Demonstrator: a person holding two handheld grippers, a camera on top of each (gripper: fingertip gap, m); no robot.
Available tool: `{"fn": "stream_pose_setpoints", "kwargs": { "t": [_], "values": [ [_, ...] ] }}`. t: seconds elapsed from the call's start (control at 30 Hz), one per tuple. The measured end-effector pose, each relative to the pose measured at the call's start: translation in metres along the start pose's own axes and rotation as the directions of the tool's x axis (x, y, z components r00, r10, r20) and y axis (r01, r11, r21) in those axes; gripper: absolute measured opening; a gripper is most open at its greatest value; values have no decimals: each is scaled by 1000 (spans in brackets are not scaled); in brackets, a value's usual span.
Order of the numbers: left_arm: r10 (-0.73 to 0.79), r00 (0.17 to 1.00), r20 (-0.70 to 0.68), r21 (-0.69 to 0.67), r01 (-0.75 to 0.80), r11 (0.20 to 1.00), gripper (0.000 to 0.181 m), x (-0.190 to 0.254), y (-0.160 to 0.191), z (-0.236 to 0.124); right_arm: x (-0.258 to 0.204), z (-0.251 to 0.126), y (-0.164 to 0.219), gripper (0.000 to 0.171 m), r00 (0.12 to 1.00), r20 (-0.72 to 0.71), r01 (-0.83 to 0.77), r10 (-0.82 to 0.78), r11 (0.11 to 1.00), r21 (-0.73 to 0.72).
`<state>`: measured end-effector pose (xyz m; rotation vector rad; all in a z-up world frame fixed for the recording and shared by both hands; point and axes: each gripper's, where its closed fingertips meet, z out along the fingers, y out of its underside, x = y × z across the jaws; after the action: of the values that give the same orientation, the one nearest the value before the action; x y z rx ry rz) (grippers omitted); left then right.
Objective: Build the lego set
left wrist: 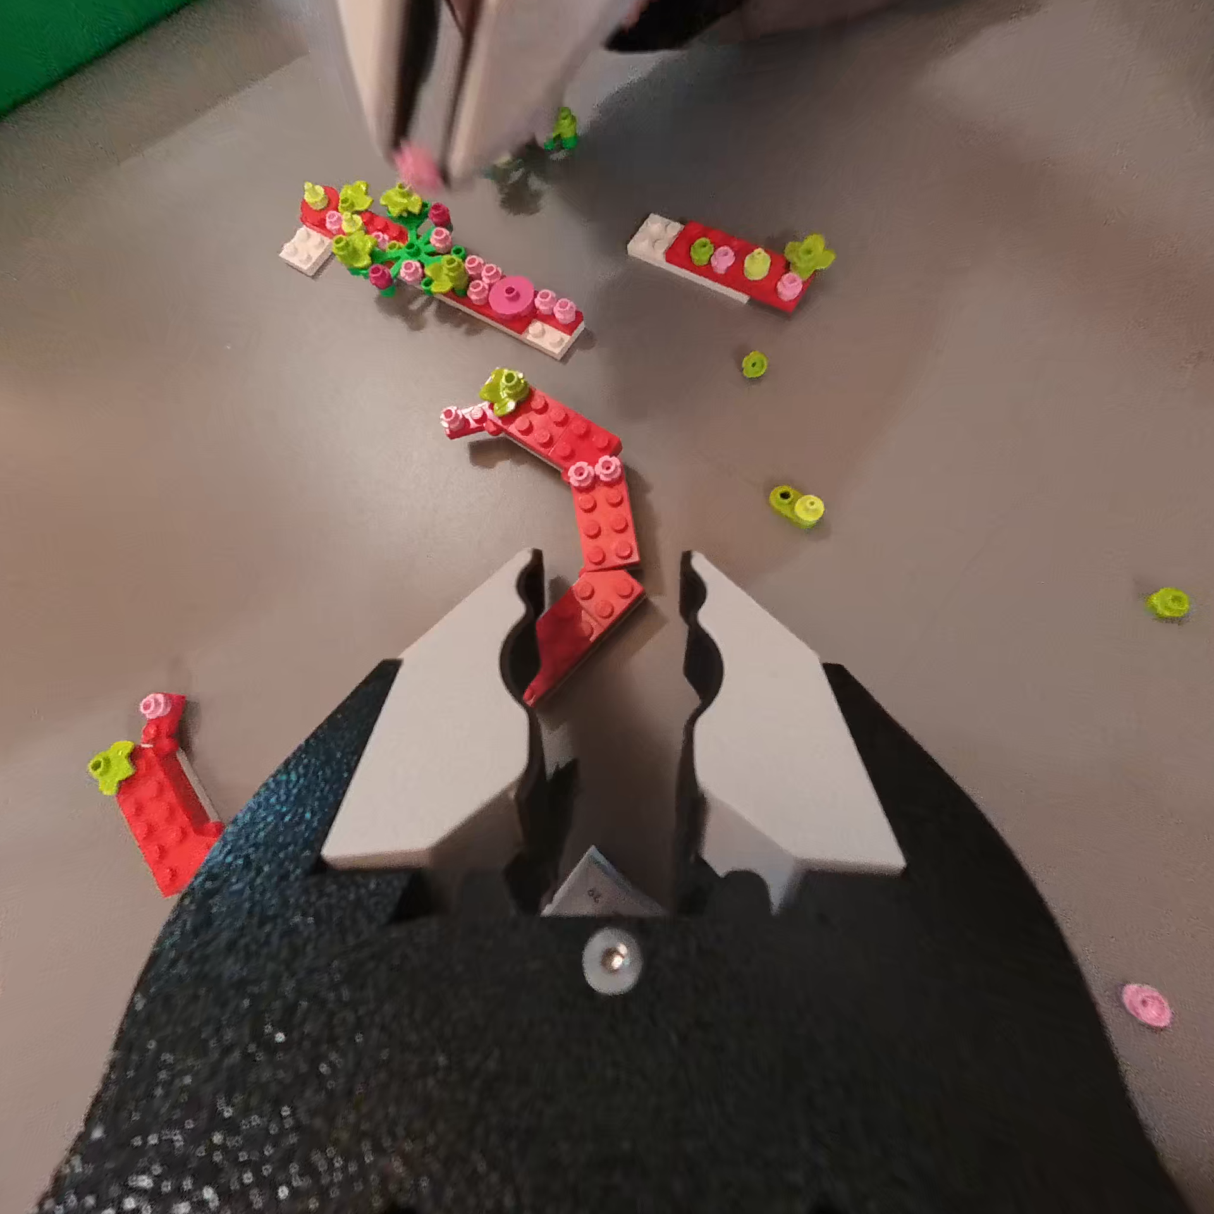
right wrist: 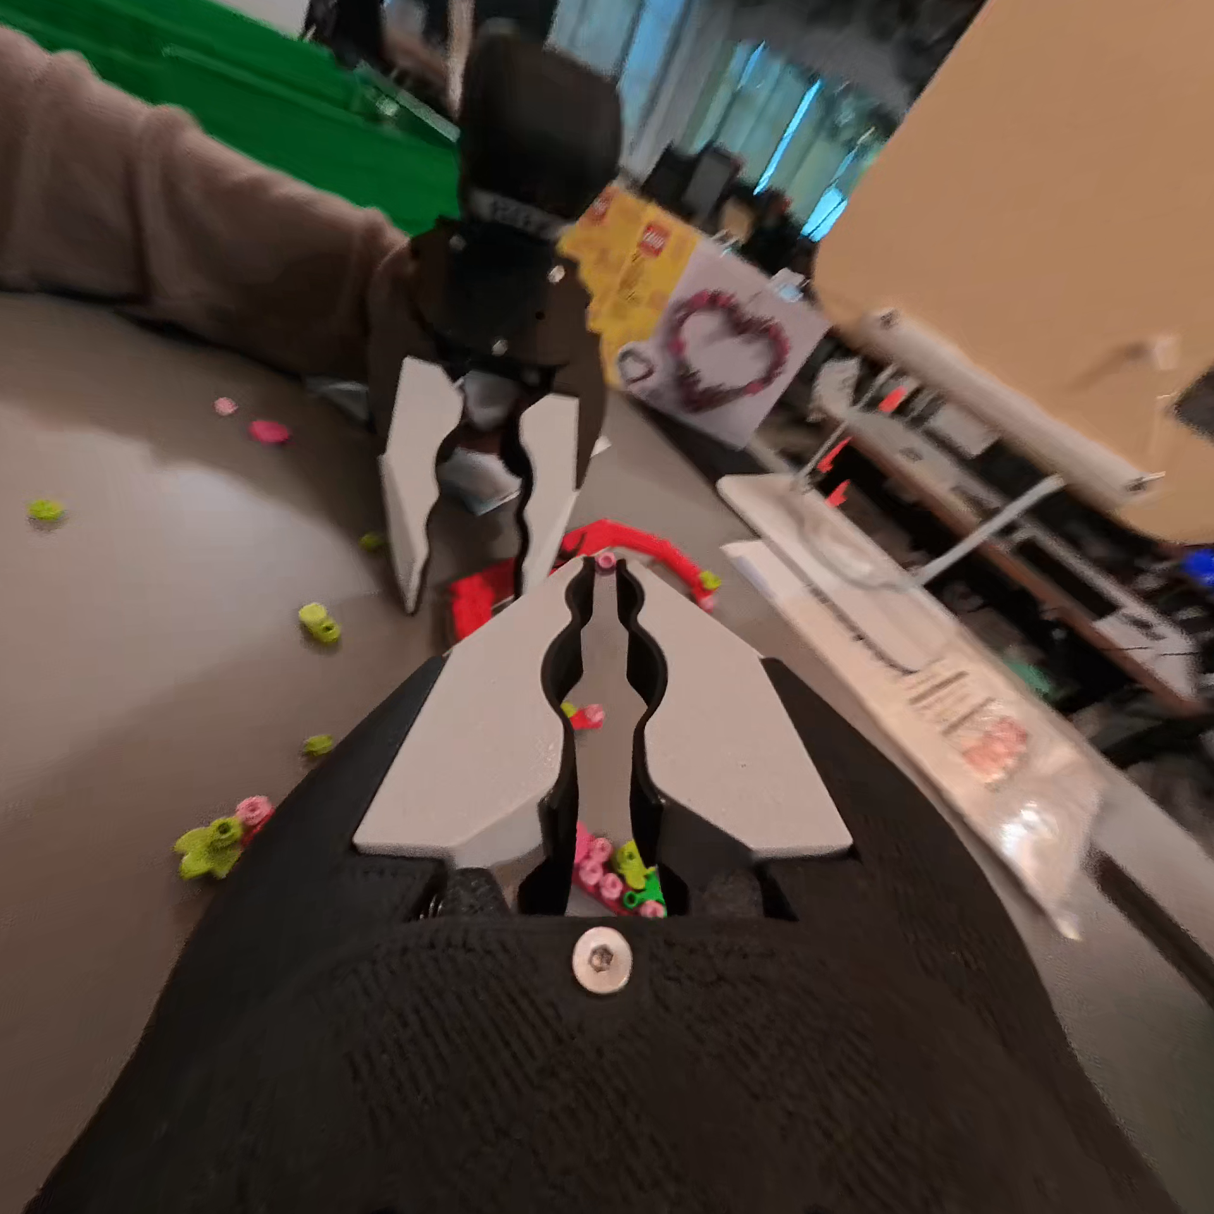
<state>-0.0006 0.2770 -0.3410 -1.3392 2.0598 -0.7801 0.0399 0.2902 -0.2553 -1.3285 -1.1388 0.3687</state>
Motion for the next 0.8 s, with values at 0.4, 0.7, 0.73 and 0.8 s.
{"fn": "stream_pose_setpoints", "kwargs": {
  "t": [0.4,0.7,0.73,0.8],
  "values": [
    [50,998,37,-53,-48,997,22,-4,6,-5,-45,33,31,5,916,321,-131,240,936,-327],
    [79,994,70,-114,-70,991,22,-7,11,-10,-49,42,28,5,894,381,-82,235,922,-378],
    [73,995,70,-118,-65,991,21,-7,11,-10,-50,43,29,5,891,386,-79,238,920,-384],
    [57,996,62,-124,-49,991,21,-6,11,-10,-51,44,30,5,891,391,-62,231,915,-399]
  ]
}}
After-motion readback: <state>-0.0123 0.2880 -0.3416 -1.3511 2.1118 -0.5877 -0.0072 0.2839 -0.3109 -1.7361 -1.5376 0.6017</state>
